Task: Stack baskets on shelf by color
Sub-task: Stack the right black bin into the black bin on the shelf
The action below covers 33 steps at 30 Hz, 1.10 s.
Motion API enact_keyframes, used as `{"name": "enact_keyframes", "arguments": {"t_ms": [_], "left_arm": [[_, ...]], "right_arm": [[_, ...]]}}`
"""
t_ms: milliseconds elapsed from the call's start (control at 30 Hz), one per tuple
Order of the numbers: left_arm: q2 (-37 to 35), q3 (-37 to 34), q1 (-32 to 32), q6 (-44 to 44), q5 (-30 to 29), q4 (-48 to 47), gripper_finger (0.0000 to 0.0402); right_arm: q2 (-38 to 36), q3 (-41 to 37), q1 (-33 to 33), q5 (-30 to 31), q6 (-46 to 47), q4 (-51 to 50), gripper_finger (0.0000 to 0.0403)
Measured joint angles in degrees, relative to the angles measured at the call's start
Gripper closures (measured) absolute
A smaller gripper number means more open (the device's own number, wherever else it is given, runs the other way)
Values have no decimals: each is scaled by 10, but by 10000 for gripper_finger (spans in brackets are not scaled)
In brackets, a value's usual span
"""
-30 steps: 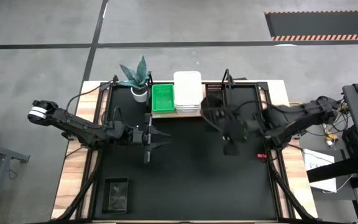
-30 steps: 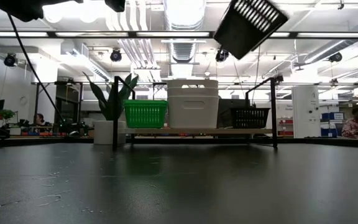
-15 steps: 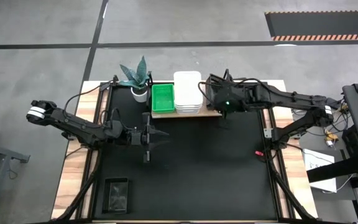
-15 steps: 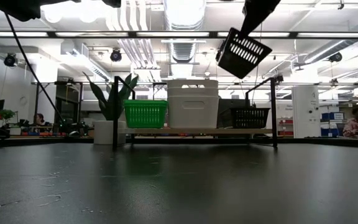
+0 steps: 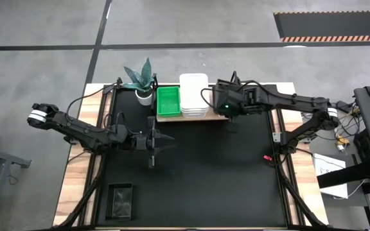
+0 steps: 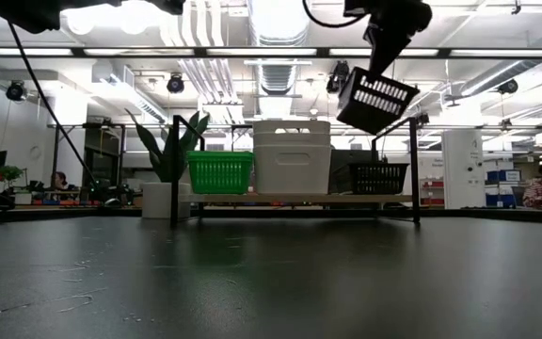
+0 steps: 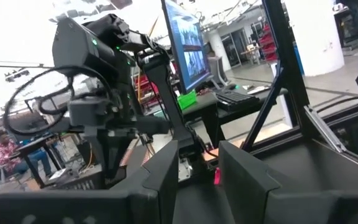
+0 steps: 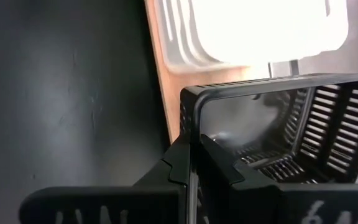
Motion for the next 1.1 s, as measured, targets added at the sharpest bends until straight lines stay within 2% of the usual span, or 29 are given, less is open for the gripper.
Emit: {"name": "enact_keyframes", "arguments": {"t_ms": [600,867,1100], "left_arm": [[-2,0,4,14,-16,-4,302],[-1,0,7,17,-21,-3,302],[-1,0,7,16,-21,-3,302]], "right_arm": [[1,-13,-9,6,-20,-4,390],[1,-39,-58,7,-79,76,390],[1,-56,-104,-19,-97,84,390]]}}
